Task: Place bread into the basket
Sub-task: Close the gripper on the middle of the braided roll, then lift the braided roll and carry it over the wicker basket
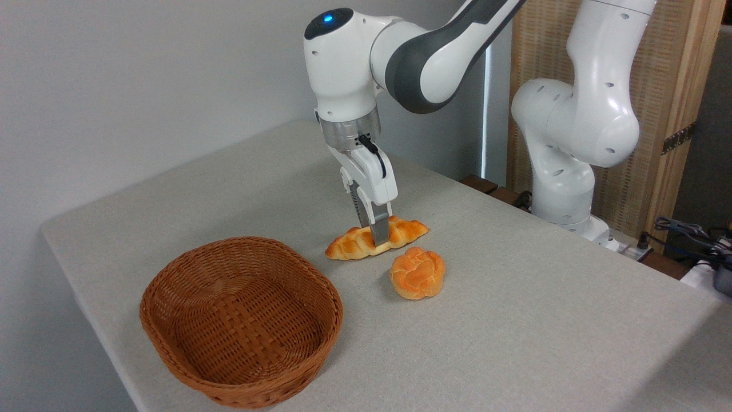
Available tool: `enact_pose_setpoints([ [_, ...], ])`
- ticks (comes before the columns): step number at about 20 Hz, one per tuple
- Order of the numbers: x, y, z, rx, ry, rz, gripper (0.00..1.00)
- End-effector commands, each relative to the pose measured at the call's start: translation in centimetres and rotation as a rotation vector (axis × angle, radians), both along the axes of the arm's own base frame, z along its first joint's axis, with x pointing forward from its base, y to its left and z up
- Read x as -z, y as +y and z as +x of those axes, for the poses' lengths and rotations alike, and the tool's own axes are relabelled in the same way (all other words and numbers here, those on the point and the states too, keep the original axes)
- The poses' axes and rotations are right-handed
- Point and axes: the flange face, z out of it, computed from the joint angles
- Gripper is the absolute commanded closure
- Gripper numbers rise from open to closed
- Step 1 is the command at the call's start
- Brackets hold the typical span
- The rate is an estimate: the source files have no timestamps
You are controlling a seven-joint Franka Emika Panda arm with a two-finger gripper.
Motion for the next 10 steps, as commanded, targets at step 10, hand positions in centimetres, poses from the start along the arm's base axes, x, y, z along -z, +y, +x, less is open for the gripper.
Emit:
enact_pose_setpoints([
  [10,-9.7,2.0,3.7,-0.100,-0.051,-0.053,0.61],
])
